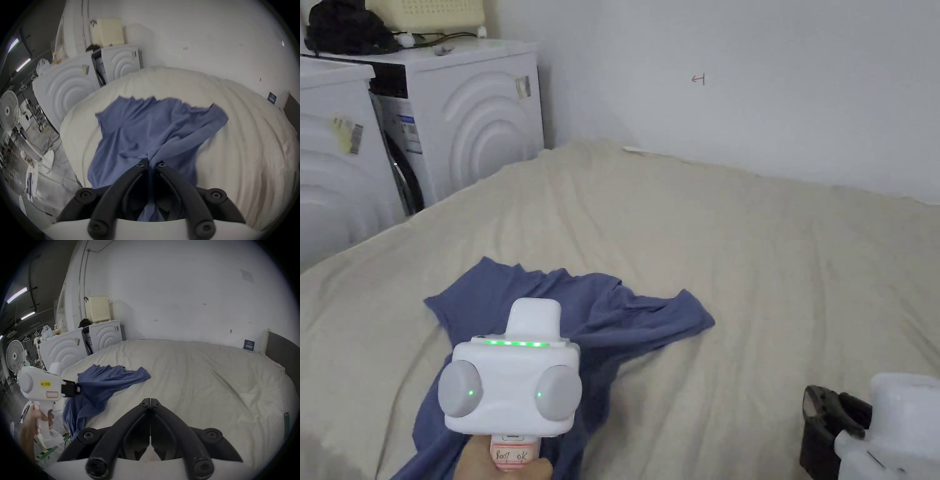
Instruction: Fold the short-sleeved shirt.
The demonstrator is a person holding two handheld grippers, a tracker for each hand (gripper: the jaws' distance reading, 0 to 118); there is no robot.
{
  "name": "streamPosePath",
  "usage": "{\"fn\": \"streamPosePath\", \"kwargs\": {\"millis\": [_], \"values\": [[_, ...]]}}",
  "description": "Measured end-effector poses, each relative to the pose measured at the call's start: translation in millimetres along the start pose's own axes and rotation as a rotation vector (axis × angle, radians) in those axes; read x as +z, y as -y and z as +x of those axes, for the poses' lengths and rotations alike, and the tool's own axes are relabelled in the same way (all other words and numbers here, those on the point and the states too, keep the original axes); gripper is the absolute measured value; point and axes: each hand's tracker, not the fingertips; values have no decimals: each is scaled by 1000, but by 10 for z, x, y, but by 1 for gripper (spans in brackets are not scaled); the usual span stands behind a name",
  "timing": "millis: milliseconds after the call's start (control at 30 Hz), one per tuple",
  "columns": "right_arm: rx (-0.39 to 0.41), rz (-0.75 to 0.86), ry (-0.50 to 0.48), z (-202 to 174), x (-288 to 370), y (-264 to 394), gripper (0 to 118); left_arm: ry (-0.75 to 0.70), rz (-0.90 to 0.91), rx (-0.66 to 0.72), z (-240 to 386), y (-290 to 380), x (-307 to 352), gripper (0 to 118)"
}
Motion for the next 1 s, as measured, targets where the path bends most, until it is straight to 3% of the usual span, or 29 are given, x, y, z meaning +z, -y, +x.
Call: {"fn": "streamPosePath", "kwargs": {"millis": [200,533,767,1000], "values": [[-15,46,76,310,336,-52,0,85,167,-85,530,-386,637,7],[-75,110,258,1045,993,-34,0,449,346,-238,1950,-640,1676,7],[-131,129,415,1604,1452,87,0,699,236,-385,3244,-197,1859,7],[-193,68,520,2094,1705,349,0,712,12,-521,4152,614,1344,7]]}}
